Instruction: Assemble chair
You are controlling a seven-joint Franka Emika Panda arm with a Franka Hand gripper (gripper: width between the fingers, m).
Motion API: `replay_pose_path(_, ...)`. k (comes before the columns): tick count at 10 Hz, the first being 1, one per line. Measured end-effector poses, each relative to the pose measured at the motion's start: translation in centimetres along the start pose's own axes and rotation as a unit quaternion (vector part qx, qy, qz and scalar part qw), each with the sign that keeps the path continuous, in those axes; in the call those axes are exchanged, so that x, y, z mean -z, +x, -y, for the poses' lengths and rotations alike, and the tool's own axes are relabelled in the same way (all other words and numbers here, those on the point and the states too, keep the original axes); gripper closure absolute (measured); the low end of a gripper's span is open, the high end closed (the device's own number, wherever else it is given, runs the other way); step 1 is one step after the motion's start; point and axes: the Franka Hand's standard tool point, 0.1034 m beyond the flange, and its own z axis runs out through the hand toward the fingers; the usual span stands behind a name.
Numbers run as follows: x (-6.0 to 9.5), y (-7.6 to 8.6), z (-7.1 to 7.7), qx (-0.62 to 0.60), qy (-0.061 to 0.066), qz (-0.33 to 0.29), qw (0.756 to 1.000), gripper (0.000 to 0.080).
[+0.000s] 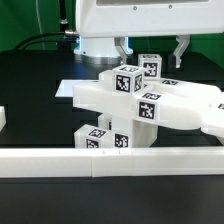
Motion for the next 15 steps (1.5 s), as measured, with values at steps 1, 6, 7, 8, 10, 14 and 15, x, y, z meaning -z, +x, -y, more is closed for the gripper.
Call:
replay_pose_path(1,0.0,0.0,0.0,0.000,0.000,0.000,1.000,0.0413)
replay_pose_path(6,0.0,-0.2,-0.5,-0.064,0.001,-0.007,0.998,0.0517)
replay_pose_path(7,0.0,-0.3,-0.7,-0.142,0.008,-0.014,0.990,0.0517)
replay_pose_path(8,0.0,-0.2,-0.8,-0.178,0.012,-0.019,0.984,0.0517)
replay_pose_path(10,0.0,-0.2,-0.8,-0.264,0.023,-0.024,0.964,0.0515)
replay_pose_path(14,0.0,-0.3,-1.2,-0.455,0.040,-0.016,0.889,0.0515)
replay_pose_path(15,0.0,-0.4,-1.3,-0.510,0.047,-0.011,0.859,0.0515)
